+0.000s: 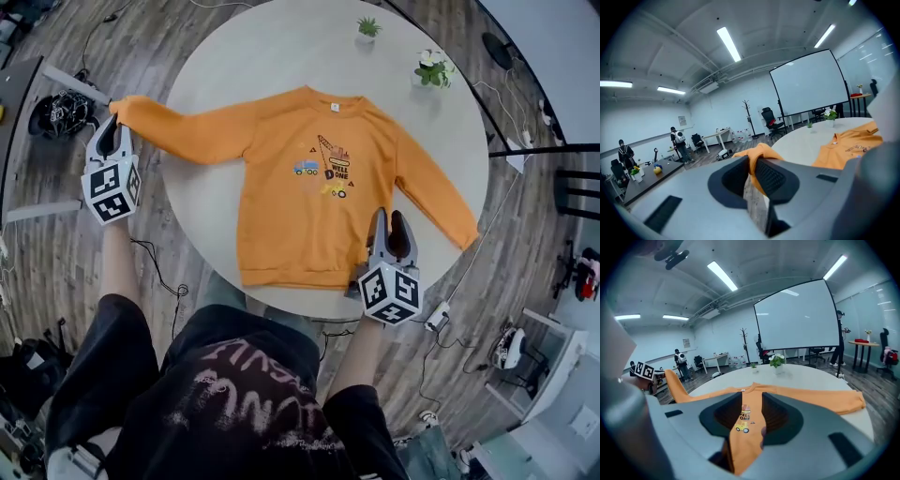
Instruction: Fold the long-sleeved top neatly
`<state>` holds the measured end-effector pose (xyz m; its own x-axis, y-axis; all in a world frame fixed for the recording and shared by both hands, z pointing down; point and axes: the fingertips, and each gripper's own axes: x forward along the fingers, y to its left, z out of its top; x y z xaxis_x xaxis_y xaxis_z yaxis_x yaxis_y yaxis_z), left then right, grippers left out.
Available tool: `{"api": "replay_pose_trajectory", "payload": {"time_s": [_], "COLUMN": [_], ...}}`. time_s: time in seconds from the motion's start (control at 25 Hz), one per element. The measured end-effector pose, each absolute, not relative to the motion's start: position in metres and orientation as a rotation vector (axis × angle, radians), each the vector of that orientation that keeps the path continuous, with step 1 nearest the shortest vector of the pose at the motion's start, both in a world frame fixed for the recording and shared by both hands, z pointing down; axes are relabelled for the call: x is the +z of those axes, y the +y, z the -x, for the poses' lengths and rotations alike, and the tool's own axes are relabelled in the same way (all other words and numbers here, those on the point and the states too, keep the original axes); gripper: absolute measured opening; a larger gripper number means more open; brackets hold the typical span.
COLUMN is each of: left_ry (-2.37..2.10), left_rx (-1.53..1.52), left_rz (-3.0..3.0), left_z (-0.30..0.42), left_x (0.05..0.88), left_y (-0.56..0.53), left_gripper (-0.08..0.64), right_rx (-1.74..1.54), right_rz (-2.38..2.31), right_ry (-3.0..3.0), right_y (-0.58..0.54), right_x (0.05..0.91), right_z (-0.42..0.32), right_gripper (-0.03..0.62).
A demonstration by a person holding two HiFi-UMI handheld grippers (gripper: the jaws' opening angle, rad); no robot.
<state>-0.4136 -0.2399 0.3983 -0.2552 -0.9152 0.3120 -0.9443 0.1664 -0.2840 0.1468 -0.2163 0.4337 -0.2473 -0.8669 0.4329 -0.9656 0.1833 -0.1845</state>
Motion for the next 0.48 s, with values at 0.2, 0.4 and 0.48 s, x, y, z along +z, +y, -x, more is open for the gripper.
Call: {"api": "replay_pose_trajectory", "payload": {"time_s": [0.2, 0.4, 0.48], "left_ry": [-2.330, -2.244, -2.204], "left_rx": [0.682, 0.820, 0.873], "left_rz": [-2.007, -2.212, -2.283], "left_z": [0.355, 0.273, 0.238], "left_x": [0.374, 0.366, 0.366], "left_y": [-0.277, -0.314, -0.323], "left_gripper": [0.054, 0.054, 0.054], "right_rx": [0.643, 0.694, 0.706], "right_rz": [-1.818, -1.885, -1.901], "right_ry": [-2.225, -2.192, -2.183], "right_y": [-0.213, -0.202, -0.200], "right_x": [0.431, 0.440, 0.441], "right_z": [-0.182, -0.221, -0.237], "right_gripper": [0.138, 0.138, 0.138]}}
